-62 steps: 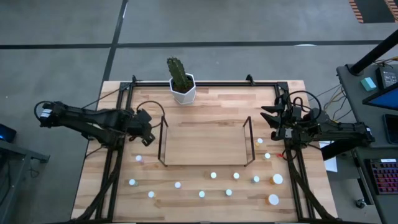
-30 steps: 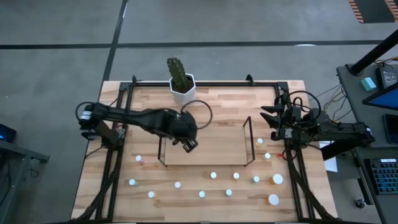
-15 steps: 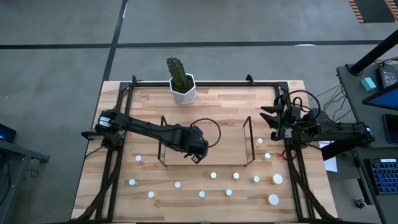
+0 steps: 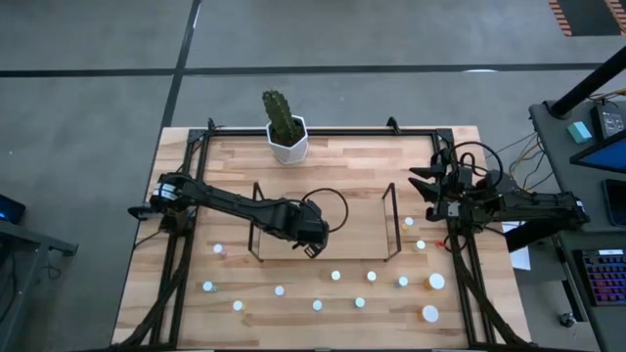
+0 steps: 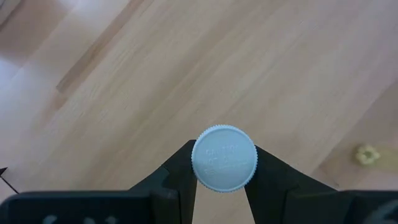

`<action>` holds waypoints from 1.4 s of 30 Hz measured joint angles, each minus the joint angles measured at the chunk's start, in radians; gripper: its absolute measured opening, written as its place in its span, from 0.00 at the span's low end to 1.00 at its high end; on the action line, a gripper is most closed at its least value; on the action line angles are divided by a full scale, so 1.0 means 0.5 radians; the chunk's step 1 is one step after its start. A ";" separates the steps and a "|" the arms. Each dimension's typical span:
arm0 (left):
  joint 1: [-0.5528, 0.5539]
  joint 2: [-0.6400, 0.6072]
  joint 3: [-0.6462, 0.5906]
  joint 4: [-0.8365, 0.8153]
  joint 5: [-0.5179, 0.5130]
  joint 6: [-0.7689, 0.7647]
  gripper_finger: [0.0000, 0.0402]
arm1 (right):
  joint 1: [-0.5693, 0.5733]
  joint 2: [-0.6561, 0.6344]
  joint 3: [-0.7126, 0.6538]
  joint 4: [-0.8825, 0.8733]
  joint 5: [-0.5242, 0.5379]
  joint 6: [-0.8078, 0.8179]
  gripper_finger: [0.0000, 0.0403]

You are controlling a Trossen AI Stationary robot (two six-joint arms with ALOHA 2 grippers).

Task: Pick and place medicine bottles onto shelf by color
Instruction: Put the green pill bottle on the shelf

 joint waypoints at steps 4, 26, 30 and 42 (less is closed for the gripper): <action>0.017 -0.005 -0.039 0.021 0.013 0.009 0.23 | 0.000 0.000 0.000 0.000 0.000 0.000 0.28; 0.072 -0.011 -0.201 0.199 0.151 0.008 0.26 | 0.000 0.000 0.000 -0.003 0.000 -0.001 0.28; 0.072 -0.011 -0.206 0.193 0.151 0.010 0.32 | 0.000 0.000 0.000 -0.006 0.000 0.000 0.28; 0.072 -0.114 -0.185 0.047 0.145 0.082 0.38 | 0.000 0.000 0.000 -0.011 0.000 -0.001 0.28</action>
